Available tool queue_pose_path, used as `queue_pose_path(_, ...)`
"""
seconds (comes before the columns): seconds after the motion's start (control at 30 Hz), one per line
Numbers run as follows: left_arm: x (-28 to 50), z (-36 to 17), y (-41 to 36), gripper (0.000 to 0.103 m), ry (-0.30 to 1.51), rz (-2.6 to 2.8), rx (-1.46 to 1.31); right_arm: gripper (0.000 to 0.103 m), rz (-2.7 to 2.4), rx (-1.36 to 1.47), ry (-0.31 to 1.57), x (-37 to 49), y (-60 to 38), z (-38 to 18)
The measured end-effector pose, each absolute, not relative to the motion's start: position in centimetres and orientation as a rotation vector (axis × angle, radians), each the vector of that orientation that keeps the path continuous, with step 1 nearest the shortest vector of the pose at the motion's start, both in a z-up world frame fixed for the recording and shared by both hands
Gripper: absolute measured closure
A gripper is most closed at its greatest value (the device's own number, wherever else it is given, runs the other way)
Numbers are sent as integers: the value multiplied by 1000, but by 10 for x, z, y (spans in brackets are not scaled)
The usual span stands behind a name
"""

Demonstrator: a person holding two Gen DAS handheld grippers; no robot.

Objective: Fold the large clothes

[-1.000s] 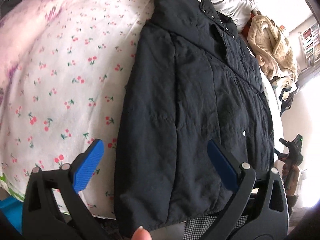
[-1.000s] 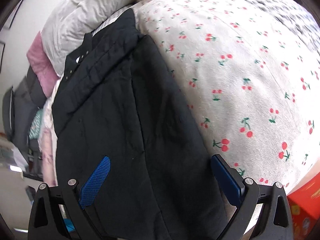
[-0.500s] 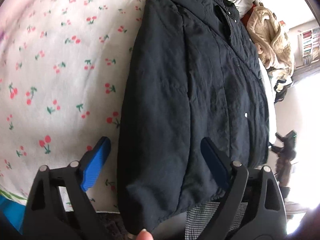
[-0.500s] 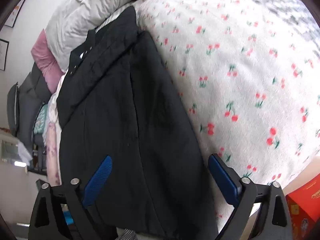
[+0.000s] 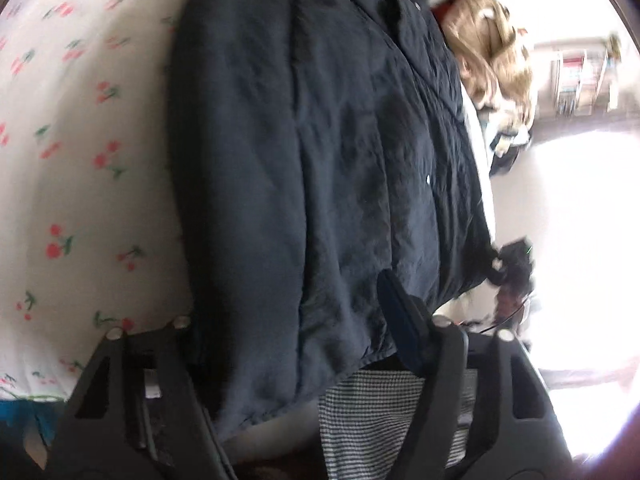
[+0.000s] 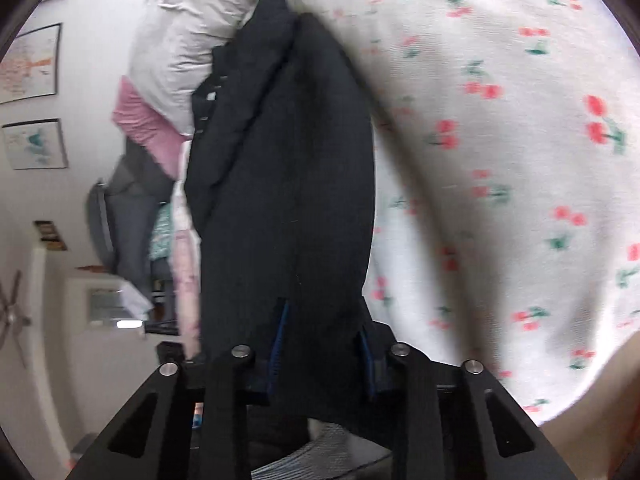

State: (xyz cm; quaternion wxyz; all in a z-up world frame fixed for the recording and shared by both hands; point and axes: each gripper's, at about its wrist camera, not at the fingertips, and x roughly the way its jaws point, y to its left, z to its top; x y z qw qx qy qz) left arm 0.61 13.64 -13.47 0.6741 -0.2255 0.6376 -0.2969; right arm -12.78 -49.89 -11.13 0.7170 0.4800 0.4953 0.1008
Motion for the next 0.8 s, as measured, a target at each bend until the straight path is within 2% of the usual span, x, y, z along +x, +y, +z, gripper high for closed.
queue_pose_path(0.03,7,-134,134,62,1435,-672,-502,79,211,1042,1114,-125,-495,-114)
queue_pose_path(0.07,7,-133,133,71,1434,-673,-514,86,200,1030,1135,-122,-492,-117)
queue_pose_path(0.13,9,-127,131,80,1416,-682,-550,89,203,1016,1131,-117,-488,-112)
queue_pose_path(0.43,40,-51,107,83,1118,-753,-594,91,265,963,835,-74,-461,-44)
queue_pose_path(0.8,110,-21,79,83,908,-476,-732,91,69,836,693,-1,-435,-22)
